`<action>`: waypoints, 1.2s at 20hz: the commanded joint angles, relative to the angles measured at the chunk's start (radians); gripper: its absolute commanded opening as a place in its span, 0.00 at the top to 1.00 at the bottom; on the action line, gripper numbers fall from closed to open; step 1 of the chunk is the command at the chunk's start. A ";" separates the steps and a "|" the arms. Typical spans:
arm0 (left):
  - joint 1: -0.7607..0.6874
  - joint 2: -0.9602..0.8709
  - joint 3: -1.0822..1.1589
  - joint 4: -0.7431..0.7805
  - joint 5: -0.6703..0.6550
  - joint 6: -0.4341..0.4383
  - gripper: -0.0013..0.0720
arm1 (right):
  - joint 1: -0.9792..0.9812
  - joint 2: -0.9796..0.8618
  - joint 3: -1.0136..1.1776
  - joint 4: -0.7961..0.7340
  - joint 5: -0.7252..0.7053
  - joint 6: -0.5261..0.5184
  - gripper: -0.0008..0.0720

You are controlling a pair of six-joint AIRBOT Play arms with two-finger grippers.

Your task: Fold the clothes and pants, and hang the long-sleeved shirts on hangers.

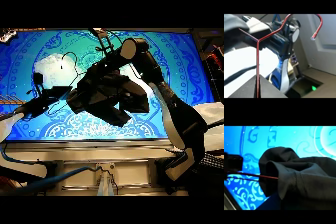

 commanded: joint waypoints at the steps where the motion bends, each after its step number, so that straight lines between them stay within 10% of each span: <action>1: -0.010 -0.079 0.117 0.000 -0.003 -0.117 0.97 | 0.037 0.001 0.000 0.013 0.056 0.000 0.96; 13: 0.000 -0.213 0.184 -0.063 -0.040 -0.148 0.97 | 0.027 0.000 0.000 -0.285 -0.006 0.056 0.96; 24: 0.043 0.023 0.183 0.150 -0.040 -0.348 0.97 | -0.056 0.000 0.000 -0.307 -0.131 0.050 0.96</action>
